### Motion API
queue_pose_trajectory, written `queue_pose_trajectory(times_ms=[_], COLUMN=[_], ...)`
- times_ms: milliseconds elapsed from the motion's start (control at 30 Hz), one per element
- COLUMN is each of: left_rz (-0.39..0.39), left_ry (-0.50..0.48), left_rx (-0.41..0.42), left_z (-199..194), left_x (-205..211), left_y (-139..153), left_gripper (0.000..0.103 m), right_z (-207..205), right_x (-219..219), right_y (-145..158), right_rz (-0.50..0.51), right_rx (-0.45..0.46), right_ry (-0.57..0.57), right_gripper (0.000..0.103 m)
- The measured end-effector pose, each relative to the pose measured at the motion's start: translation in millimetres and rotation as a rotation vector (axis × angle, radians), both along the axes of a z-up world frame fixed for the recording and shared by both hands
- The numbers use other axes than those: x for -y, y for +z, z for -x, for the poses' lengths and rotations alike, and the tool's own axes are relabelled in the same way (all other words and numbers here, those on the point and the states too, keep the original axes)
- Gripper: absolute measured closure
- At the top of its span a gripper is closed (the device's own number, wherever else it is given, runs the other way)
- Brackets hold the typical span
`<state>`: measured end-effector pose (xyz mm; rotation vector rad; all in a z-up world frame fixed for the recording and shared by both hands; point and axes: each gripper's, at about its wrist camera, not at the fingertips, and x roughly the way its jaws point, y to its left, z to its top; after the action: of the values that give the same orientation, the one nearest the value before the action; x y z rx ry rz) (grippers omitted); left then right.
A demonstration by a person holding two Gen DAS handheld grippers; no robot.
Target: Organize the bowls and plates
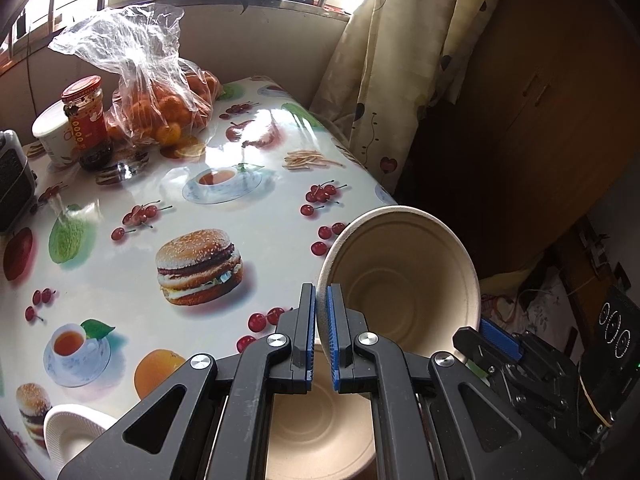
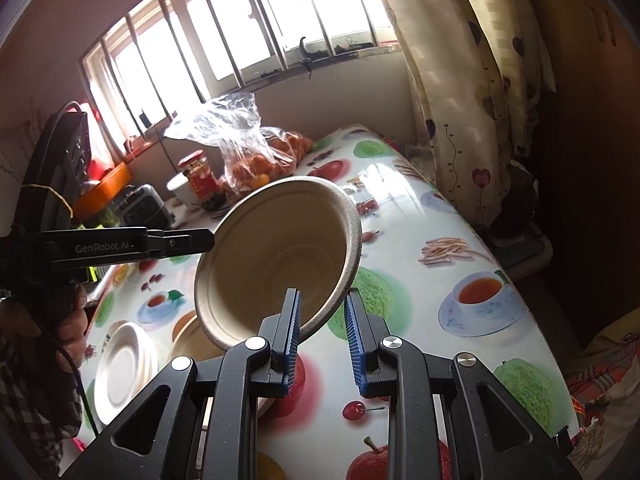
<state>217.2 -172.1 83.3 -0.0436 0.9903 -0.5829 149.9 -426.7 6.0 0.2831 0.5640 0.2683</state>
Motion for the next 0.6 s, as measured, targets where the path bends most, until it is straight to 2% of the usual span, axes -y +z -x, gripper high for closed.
queue_pose_trajectory(times_ms=[600], left_rz=[0.019], left_ry=[0.024], left_rx=[0.016], left_z=[29], left_x=[-36], left_y=[4], left_gripper=[0.097], right_z=[22], right_x=[-28], right_y=[-1], right_rz=[0.023], right_rx=[0.004], right_ry=[0.037], right_gripper=[0.081])
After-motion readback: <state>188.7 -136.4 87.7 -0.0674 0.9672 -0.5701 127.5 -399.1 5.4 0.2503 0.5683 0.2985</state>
